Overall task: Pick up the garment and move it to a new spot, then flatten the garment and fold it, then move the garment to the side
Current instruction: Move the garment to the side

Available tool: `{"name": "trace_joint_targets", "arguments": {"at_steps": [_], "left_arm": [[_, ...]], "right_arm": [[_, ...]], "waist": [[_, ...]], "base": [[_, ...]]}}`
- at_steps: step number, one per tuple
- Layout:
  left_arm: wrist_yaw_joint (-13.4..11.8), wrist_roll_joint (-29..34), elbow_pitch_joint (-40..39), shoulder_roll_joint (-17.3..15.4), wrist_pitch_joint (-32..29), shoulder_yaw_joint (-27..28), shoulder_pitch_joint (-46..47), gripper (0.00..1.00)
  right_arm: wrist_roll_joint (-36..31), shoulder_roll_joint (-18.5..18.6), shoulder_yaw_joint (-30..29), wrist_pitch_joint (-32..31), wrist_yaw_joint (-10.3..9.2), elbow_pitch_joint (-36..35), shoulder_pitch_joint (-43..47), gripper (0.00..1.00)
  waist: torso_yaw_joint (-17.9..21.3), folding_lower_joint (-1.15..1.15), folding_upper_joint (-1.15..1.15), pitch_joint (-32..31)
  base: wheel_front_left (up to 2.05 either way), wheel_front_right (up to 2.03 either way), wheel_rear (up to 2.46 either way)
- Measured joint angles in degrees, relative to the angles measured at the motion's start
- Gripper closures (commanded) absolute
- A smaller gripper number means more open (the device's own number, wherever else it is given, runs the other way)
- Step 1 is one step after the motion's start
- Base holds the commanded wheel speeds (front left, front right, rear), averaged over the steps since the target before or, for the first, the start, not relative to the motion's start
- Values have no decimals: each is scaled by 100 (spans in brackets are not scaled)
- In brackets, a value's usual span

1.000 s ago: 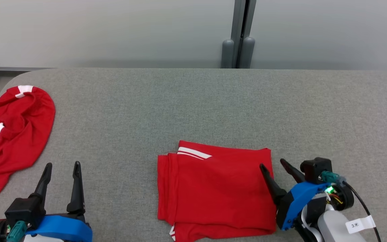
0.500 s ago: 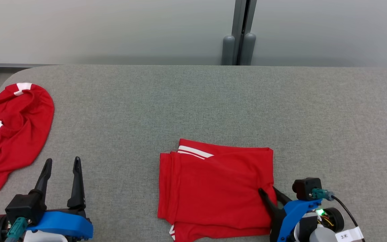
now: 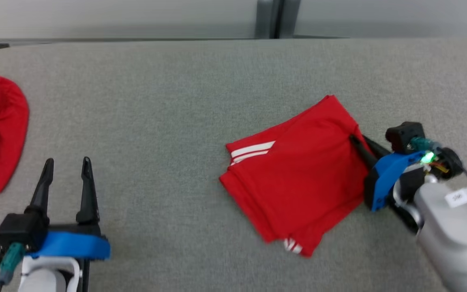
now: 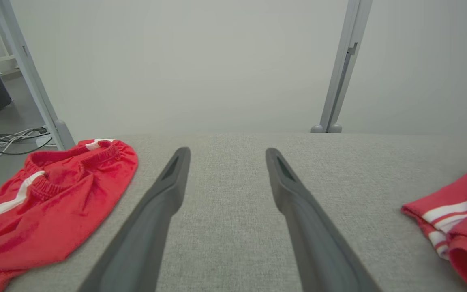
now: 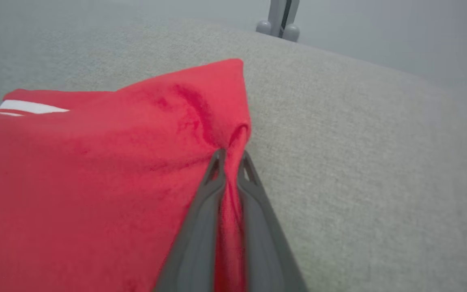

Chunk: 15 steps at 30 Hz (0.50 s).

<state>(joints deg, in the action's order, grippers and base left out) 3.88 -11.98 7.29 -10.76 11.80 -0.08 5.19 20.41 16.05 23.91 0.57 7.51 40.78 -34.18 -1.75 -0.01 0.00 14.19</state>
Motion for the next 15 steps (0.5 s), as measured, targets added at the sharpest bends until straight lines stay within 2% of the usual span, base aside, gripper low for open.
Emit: {"name": "trace_joint_targets", "arguments": {"at_steps": [7, 15], "left_arm": [[-87, 120, -446, -138, 92, 15, 492, 0], [-157, 301, -1037, -581, -101, 188, 848, 0]], "right_arm": [[122, 959, 167, -87, -1, -82, -1383, 100], [327, 1703, 115, 21, 1, 151, -2671, 100]], "waist": [[397, -2, -2, 1052], [970, -3, -3, 2078]], "base": [[0, 0, 0], [0, 0, 0]]}}
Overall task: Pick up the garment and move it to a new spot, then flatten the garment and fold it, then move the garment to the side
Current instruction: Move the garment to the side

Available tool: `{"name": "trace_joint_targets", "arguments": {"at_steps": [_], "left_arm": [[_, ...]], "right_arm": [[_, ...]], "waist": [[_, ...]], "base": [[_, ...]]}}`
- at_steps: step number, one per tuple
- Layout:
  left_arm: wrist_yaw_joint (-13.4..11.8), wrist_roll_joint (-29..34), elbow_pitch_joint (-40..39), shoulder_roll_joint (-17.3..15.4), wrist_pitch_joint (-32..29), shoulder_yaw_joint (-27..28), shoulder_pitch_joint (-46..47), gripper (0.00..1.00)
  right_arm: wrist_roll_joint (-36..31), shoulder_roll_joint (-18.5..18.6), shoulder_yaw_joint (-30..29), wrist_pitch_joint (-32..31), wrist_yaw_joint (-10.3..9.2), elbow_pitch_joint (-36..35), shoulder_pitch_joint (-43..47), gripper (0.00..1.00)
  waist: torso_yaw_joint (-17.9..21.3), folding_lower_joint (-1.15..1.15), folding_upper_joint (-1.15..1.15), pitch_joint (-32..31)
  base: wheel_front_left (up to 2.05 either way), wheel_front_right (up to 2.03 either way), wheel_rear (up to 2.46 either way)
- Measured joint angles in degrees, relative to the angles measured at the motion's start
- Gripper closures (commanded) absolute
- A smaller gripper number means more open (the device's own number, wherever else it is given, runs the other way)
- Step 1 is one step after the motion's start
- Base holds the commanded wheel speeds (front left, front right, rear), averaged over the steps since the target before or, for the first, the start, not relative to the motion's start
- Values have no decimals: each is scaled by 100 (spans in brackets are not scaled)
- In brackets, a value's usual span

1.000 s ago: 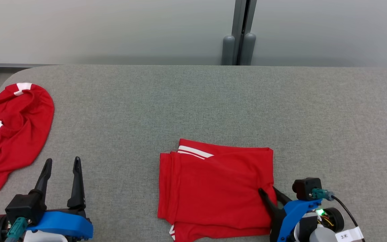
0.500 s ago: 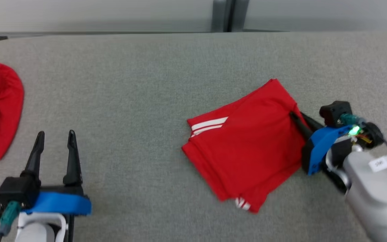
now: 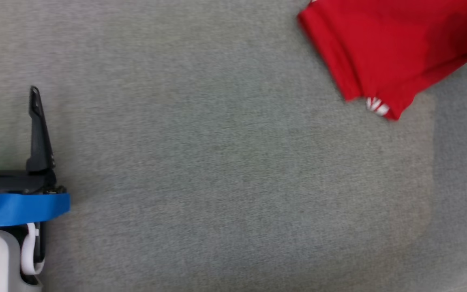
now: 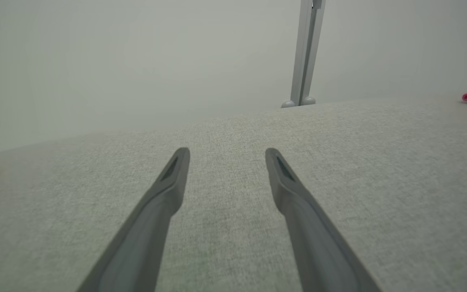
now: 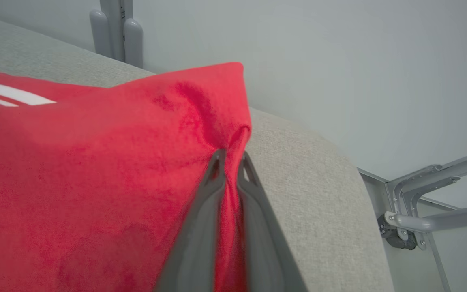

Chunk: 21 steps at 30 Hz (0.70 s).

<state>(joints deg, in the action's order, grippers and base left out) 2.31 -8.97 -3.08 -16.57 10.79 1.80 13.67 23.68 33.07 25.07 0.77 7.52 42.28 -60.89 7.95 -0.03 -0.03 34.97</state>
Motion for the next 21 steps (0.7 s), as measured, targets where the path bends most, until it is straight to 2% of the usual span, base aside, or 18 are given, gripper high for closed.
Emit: {"name": "trace_joint_targets", "arguments": {"at_steps": [7, 12, 18, 19, 20, 21], "left_arm": [[-49, 110, -648, -269, -322, 96, 40, 0], [-79, 137, -946, -367, -464, 143, -13, 0], [-98, 105, -1110, -446, -515, 194, -48, 0], [-114, 101, -1127, -444, -515, 194, -55, 0], [-130, 98, -1134, -441, -512, 193, -62, 0], [-132, 97, -1127, -433, -497, 188, -63, 0]], "right_arm": [[53, 530, 136, 111, -1, 582, -666, 100], [100, 643, 401, 99, -1, 901, -1027, 100], [254, 614, 617, 101, -1, 1348, -1439, 100], [252, 582, 653, 119, -1, 1443, -1511, 95], [238, 542, 686, 154, -1, 1533, -1575, 5], [218, 493, 692, 165, -1, 1648, -1633, 0]], "waist": [[364, 2, 0, 284], [478, 4, 2, 352], [483, 3, 2, 443], [474, 4, 2, 454], [461, 3, 2, 458], [439, 3, 1, 448]], "base": [[0, 0, 0], [0, 0, 0], [0, 0, 0], [0, 0, 0], [0, 0, 0], [0, 0, 0]]}}
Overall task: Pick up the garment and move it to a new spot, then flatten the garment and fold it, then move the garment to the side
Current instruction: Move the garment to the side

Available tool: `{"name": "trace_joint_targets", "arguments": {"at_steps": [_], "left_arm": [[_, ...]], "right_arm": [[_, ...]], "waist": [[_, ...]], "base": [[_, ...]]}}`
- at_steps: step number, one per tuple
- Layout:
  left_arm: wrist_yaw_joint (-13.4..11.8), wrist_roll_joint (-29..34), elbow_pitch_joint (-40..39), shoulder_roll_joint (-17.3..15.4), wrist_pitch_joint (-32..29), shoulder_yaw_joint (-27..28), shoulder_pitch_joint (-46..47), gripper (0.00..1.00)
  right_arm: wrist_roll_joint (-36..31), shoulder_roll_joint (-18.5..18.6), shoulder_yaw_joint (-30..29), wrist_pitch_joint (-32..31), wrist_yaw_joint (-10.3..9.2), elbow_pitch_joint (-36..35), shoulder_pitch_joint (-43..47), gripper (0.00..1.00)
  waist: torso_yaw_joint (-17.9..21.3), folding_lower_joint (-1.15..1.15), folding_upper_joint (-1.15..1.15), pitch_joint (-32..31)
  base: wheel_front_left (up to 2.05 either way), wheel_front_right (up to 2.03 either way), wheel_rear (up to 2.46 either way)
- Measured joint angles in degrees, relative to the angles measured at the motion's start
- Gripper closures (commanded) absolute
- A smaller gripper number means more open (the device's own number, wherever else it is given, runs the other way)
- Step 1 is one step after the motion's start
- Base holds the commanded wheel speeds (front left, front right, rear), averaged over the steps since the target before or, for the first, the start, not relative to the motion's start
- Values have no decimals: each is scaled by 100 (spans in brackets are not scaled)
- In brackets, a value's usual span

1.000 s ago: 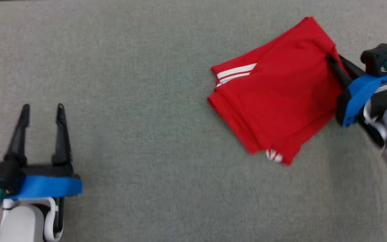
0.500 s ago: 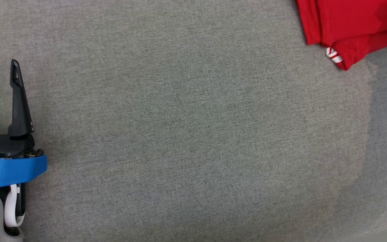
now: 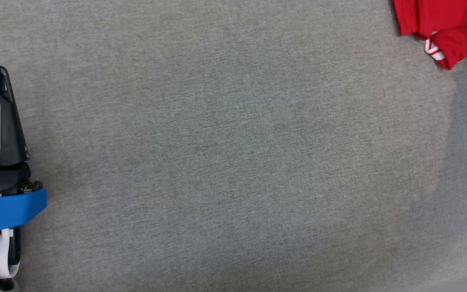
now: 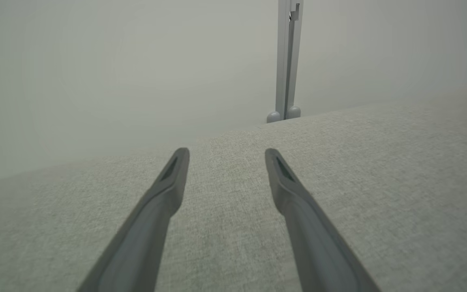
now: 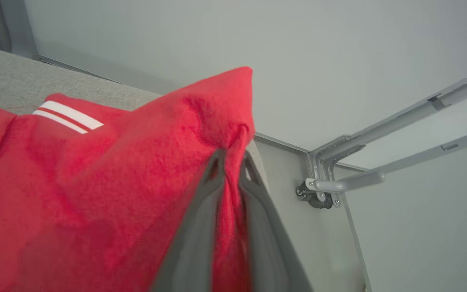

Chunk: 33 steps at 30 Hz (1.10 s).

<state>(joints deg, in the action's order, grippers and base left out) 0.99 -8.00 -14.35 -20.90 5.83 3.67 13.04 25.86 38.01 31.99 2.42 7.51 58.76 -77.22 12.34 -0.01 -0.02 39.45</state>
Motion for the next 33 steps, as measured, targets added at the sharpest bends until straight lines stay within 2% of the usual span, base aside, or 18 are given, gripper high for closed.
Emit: {"name": "trace_joint_targets", "arguments": {"at_steps": [6, 13, 17, 21, 26, 33], "left_arm": [[-56, -59, 200, 130, 194, -48, -74, 0], [-108, -189, 644, 299, 445, -60, -385, 0], [-157, -265, 824, 391, 552, -52, -610, 0], [-203, -347, 982, 492, 615, -52, -840, 0], [-211, -421, 1190, 593, 673, -89, -1034, 0], [-176, -493, 1553, 704, 735, -236, -1239, 0]], "right_arm": [[-18, -148, -16, 335, -1, 513, -138, 0], [182, -414, 23, 1136, -1, 302, 333, 0], [369, -651, -43, 1247, -1, -241, 875, 0], [377, -921, -298, 1258, -1, -1281, 1641, 0], [193, -1278, -795, 1256, -1, -2268, 2976, 0], [-48, -1817, -1547, 1257, -1, -3167, 4674, 0]], "waist": [[-190, 0, 1, -284], [-390, 2, 2, -954], [-457, 2, 3, -1376], [-514, 2, 3, -1775], [-647, 2, 3, -2229], [-920, 2, 4, -2827]], "base": [[0, 0, 0], [0, 0, 0], [0, 0, 0], [0, 0, 0], [0, 0, 0], [0, 0, 0]]}}
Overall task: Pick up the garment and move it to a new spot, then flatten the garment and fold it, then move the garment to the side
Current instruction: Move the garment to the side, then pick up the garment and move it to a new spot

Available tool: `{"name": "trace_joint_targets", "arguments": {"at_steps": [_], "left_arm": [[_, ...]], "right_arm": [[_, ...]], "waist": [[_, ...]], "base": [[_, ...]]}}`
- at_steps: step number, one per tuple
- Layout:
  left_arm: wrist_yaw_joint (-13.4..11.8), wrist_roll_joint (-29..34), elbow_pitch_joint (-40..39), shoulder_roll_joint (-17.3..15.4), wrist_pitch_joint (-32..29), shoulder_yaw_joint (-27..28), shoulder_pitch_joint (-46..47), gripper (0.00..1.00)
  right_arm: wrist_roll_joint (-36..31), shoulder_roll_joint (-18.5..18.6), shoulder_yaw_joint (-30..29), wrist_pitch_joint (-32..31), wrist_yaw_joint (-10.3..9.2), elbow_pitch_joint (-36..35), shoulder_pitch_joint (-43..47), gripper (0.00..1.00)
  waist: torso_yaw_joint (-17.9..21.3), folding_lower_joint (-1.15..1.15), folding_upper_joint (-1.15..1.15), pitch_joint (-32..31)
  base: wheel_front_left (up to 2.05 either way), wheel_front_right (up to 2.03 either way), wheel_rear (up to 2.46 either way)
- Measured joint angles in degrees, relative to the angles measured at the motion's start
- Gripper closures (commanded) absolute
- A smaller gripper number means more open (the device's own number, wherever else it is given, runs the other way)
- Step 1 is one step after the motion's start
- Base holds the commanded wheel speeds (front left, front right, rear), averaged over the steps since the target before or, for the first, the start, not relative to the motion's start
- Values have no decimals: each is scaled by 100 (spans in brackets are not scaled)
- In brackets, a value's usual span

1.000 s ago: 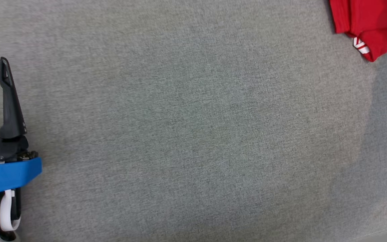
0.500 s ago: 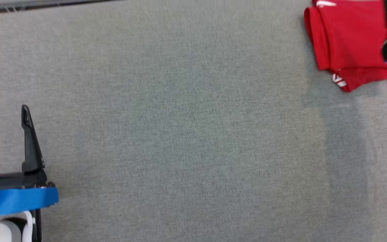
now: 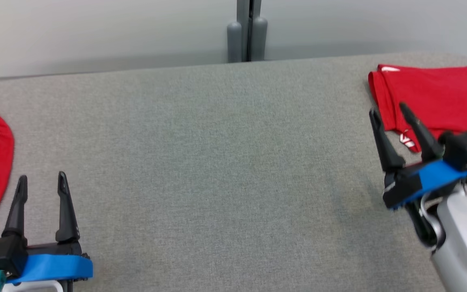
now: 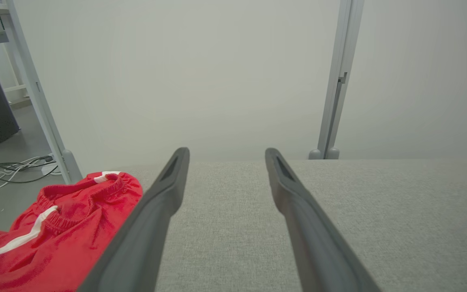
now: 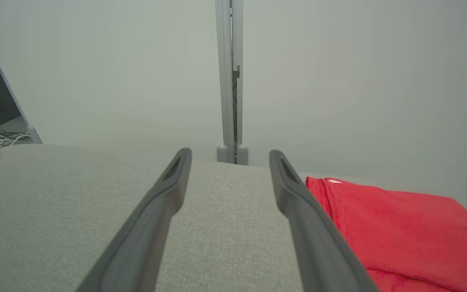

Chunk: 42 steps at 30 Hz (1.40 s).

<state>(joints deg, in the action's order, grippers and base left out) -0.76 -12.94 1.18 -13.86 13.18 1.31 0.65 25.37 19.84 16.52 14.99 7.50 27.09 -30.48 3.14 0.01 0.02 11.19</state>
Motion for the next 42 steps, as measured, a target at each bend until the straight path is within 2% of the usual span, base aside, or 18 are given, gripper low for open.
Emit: {"name": "trace_joint_targets", "arguments": {"at_steps": [9, 20, 29, 42], "left_arm": [[56, -69, 330, 70, -34, -137, -202, 0], [79, -172, 531, 75, -253, -234, -418, 0], [78, -274, 483, 60, -391, -263, -554, 0], [70, -332, 422, -4, -456, -301, -592, 0]], "right_arm": [[-325, -467, -802, 1, -1, -584, 1512, 0], [-873, -915, -1413, -414, -1, -1169, 2553, 0], [-1144, -1232, -1648, -747, -1, -1633, 2989, 0], [-1224, -1341, -1766, -889, -1, -1860, 3094, 0]], "waist": [[-168, 0, 0, -485], [-320, 0, -1, -1036], [-349, -1, -2, -1174], [-357, -1, -2, -1149]], "base": [[0, 0, 0], [0, 0, 0], [0, 0, 0], [0, 0, 0]]}}
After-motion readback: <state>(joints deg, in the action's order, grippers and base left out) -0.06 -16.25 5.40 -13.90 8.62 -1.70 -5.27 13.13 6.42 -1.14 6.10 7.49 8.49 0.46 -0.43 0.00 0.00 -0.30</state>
